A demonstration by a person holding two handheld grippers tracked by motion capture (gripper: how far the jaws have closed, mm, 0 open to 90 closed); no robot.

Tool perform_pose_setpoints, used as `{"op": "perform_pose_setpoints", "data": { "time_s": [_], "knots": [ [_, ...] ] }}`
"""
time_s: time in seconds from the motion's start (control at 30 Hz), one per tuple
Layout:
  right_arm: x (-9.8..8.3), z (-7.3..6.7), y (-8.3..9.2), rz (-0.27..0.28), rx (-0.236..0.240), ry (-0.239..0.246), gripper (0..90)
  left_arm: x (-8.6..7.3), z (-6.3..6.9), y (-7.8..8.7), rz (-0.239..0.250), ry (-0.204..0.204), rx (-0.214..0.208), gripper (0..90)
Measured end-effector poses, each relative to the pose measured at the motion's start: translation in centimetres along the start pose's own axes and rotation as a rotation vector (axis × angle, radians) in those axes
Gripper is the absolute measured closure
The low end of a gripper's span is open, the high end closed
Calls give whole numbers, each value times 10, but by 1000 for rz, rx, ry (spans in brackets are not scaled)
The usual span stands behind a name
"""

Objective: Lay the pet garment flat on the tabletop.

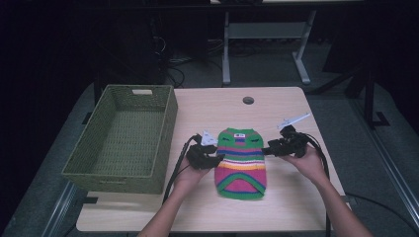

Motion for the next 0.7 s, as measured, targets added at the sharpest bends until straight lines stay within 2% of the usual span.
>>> {"op": "perform_pose_setpoints", "data": {
  "time_s": [0.13, 0.3, 0.37, 0.4, 0.43, 0.57, 0.6, 0.63, 0.7],
  "knots": [
    [-2, -1, 4, 7, 0, -5, 449, -2, 1, 4, 3, 1, -2, 544],
    [-5, -1, 16, 42, 7, -9, 429, -6, 0, 11, 22, 31, -7, 496],
    [-6, 0, 16, 43, 11, -6, 421, -7, 0, 12, 13, 33, -9, 478],
    [-10, 1, 18, 25, 5, -13, 410, -9, 0, 13, 16, 36, -7, 474],
    [-11, 1, 19, 26, 0, -14, 408, -10, 0, 14, 14, 27, -6, 469],
    [-16, 2, 23, 32, -2, -19, 387, -15, 1, 16, 3, 40, -9, 440],
    [-18, 2, 25, 36, -4, -19, 386, -16, 1, 17, 0, 28, -10, 433],
    [-20, 2, 26, 40, -5, -20, 381, -17, 2, 17, 2, 39, -9, 426],
    [-23, 2, 29, 29, -15, -23, 369, -18, 2, 18, 0, 36, -10, 417]
  ]
}}
Point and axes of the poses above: each handheld gripper's, and its own axes: y roughly backward along the jaws, x roughly out of its top, z roughly to its right, the point moved 3 cm from there along -y, roughly forward along the jaws, and after that the axes turned 14 degrees about z, right-handed, at the moved point
